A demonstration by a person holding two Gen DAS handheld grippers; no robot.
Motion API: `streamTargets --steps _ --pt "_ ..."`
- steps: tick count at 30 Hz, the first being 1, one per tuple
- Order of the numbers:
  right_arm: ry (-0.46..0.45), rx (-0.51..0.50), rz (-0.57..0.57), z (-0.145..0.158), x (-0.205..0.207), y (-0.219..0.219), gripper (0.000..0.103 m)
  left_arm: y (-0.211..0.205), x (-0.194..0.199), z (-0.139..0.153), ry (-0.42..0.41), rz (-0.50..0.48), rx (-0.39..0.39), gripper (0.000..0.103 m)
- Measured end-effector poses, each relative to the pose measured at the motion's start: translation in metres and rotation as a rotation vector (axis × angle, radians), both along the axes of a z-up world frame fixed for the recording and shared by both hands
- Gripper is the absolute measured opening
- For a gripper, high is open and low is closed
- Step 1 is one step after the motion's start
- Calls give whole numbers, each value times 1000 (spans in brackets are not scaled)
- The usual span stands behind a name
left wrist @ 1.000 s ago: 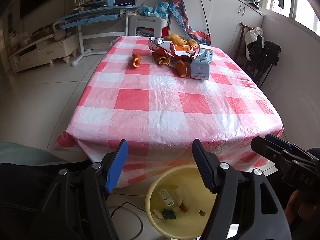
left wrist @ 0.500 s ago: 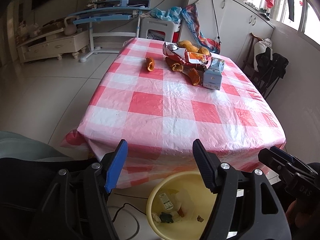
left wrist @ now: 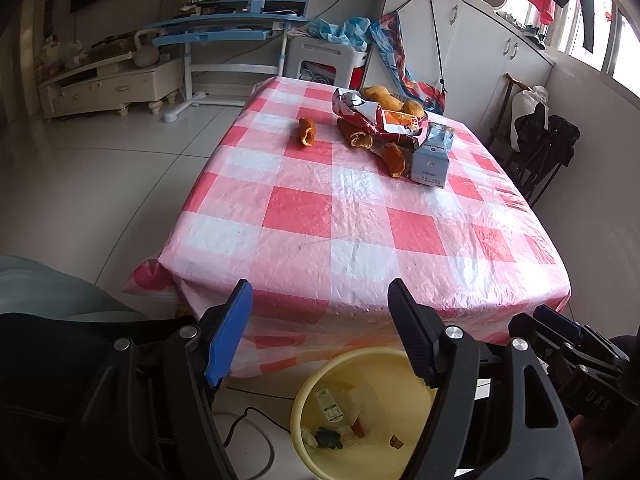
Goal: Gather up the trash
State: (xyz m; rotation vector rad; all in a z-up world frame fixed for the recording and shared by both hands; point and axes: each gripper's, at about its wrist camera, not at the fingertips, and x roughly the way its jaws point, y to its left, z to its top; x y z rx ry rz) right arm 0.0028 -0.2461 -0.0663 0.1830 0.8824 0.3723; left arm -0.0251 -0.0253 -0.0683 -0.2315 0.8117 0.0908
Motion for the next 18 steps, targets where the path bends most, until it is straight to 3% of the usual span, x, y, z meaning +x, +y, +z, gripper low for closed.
streamTargets --steps 18 --pt "2 -4 3 0 -1 1 67 1 1 -1 2 0 -1 69"
